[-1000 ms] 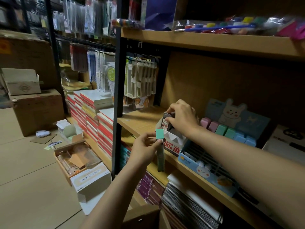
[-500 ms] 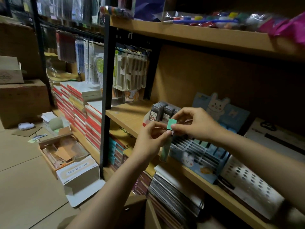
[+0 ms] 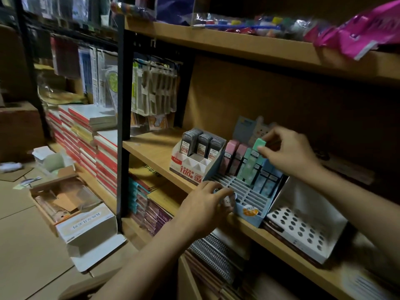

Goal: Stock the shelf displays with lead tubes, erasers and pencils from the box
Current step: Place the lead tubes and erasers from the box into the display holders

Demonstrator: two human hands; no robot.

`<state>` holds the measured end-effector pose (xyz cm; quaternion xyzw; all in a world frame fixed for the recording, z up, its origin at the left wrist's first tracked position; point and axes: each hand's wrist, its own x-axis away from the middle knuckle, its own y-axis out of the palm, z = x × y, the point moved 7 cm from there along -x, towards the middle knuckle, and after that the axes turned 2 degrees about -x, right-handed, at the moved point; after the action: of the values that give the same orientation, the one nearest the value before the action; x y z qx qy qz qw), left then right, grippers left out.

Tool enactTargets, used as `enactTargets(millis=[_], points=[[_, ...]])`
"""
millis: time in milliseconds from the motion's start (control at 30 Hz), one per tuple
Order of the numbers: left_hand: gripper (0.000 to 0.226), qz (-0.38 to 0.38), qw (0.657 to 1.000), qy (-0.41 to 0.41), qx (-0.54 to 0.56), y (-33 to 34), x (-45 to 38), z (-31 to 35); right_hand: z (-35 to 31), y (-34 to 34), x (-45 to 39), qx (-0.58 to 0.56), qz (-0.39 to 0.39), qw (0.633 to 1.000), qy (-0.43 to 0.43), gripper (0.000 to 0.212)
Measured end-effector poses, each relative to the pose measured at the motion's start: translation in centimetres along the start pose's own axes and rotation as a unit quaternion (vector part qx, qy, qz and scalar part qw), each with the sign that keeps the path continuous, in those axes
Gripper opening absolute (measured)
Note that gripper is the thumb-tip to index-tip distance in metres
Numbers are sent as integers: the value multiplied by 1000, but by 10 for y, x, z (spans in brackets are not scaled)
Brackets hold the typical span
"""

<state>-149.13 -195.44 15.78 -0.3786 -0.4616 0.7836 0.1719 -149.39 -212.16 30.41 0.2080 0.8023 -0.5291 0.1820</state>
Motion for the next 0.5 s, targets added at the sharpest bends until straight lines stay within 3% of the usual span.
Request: enactTargets(millis=[500], points=[[56, -19, 1000, -10, 4, 5, 2, 0, -3, 32, 2, 48, 4, 999, -5, 18]])
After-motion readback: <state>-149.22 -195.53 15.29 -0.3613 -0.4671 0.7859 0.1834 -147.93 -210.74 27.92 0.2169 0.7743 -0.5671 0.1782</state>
